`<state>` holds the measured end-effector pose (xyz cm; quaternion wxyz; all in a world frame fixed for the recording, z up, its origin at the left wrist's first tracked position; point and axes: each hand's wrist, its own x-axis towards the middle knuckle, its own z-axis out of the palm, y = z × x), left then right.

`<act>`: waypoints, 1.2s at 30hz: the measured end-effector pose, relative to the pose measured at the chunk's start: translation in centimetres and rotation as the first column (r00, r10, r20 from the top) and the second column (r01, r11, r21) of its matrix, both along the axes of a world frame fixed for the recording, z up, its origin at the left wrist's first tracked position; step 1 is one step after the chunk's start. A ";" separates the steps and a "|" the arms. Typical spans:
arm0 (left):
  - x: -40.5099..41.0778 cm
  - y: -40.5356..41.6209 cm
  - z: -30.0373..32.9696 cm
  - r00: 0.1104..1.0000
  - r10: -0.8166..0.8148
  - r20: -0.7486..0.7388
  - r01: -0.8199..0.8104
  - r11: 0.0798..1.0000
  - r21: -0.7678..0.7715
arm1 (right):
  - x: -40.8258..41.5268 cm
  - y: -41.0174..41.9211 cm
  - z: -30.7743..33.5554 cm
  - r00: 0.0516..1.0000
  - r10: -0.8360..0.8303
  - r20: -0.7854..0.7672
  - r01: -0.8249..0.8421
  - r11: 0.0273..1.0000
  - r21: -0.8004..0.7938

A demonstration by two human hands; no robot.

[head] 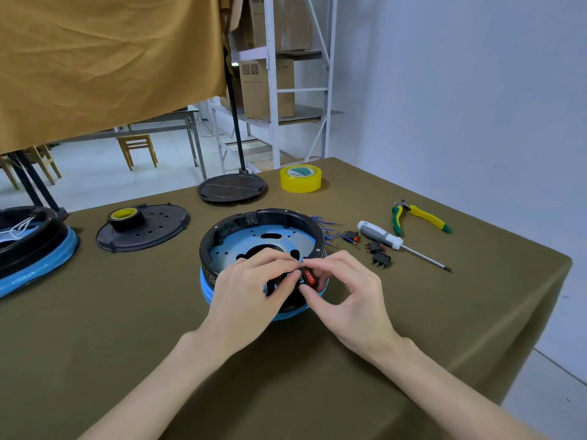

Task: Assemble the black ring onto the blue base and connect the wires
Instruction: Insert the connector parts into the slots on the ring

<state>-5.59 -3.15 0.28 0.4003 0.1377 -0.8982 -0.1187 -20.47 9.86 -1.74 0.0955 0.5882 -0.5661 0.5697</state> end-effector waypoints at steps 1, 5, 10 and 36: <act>0.0 0.0 -0.1 1.000 0.004 -0.002 -0.004 1.000 -0.010 | 0.0 0.0 0.0 1.000 0.001 0.000 -0.001 1.000 0.000; -0.1 0.0 -0.3 1.000 -0.002 -0.015 0.001 1.000 -0.017 | -0.1 0.1 -0.1 0.999 0.026 0.027 -0.026 1.000 -0.004; -0.1 0.2 -0.3 1.000 0.011 -0.022 -0.011 1.000 0.004 | -0.2 0.2 -0.2 0.996 0.030 0.086 -0.031 0.999 0.012; -0.8 1.0 1.2 0.977 0.177 0.122 -0.199 0.960 0.199 | -0.4 0.4 -0.1 0.997 -0.068 0.047 0.065 0.995 0.074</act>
